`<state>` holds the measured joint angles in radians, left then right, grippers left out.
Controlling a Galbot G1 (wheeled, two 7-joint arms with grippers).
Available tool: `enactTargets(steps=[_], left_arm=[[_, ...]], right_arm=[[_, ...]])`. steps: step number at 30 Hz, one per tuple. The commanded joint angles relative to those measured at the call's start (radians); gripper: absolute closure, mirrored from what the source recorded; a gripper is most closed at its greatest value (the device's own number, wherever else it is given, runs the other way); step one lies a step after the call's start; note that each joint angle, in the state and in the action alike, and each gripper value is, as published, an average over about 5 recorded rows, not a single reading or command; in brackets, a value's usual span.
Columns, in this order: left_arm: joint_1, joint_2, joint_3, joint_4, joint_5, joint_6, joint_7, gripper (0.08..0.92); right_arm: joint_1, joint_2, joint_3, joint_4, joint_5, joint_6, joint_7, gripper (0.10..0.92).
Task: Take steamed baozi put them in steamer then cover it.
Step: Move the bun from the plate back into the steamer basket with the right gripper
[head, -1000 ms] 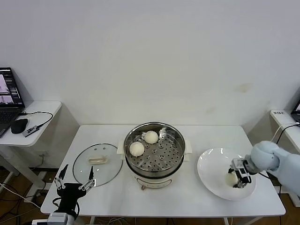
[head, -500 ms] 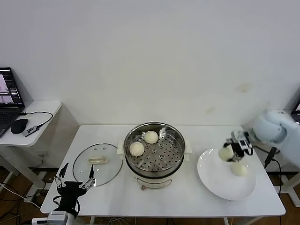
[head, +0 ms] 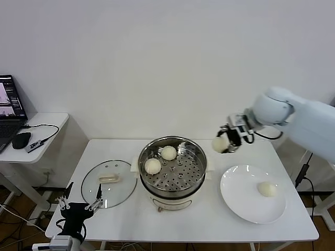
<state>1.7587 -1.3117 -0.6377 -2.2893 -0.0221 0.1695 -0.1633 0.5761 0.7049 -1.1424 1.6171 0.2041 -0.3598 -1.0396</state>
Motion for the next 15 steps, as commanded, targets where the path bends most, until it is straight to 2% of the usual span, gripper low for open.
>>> enactTargets(steps=[1,6,15], left_arm=[[0.002,-0.001,-0.006,0.001,-0.003,0.001,0.001,0.177],[0.008,-0.007,-0.022,0.0,-0.007,0.002,0.001,0.177],[0.017,-0.026,-0.036,-0.002,-0.008,-0.001,0.0,0.177]], right_arm=[[0.063,0.188,-0.083,0.014,0.076,-0.006,0.044,0.389],[0.016,0.265,-0.116,0.018,0.067,0.038,0.076,0.389],[-0.033,0.367,-0.164,-0.027,-0.084,0.197,0.091,0.389]])
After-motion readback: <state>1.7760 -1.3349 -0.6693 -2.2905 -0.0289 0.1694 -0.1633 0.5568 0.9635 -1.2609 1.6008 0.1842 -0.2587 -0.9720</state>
